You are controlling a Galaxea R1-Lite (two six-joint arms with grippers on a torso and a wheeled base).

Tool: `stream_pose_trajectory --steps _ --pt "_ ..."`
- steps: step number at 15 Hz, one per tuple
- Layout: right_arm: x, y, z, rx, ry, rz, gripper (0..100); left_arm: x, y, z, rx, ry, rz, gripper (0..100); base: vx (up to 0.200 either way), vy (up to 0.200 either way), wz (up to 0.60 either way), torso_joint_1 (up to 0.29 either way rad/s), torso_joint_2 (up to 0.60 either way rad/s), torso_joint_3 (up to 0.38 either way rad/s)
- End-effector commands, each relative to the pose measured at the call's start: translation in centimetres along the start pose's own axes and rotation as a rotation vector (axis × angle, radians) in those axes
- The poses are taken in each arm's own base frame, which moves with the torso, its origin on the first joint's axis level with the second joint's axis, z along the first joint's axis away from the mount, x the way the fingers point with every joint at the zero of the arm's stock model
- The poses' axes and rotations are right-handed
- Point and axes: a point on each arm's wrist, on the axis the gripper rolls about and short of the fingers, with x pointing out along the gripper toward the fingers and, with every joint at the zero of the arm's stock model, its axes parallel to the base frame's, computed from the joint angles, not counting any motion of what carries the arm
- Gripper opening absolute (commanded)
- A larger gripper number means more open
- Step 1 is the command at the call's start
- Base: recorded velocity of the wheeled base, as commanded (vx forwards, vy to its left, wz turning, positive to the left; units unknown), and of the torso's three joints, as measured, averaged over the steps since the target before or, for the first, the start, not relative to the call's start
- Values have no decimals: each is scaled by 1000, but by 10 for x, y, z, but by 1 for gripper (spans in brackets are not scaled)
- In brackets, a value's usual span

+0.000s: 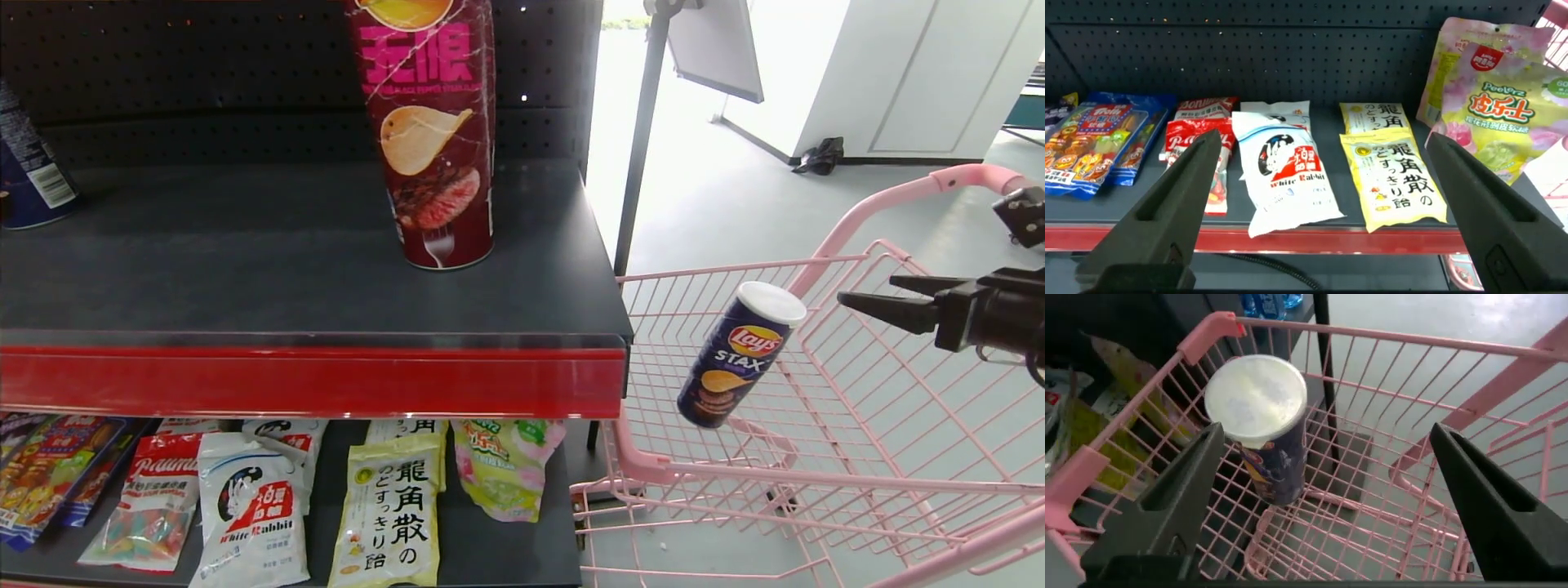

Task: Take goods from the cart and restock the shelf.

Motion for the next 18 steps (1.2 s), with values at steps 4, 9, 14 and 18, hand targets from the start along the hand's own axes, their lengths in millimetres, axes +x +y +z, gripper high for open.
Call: stream_pose_trajectory --steps 4,9,14,18 --pt "15 -14 -53 -43 87 217 100 0 0 0 0 2 0 100 0 0 0 0 0 0" --pt "59 -32 -68 -84 119 286 100 0 0 0 0 2 0 100 0 0 0 0 0 0" --pt "104 -43 -75 -91 124 336 100 0 0 0 0 2 0 100 0 0 0 0 0 0" --pt "149 -32 -78 -123 97 454 100 0 0 0 0 2 0 100 0 0 0 0 0 0"
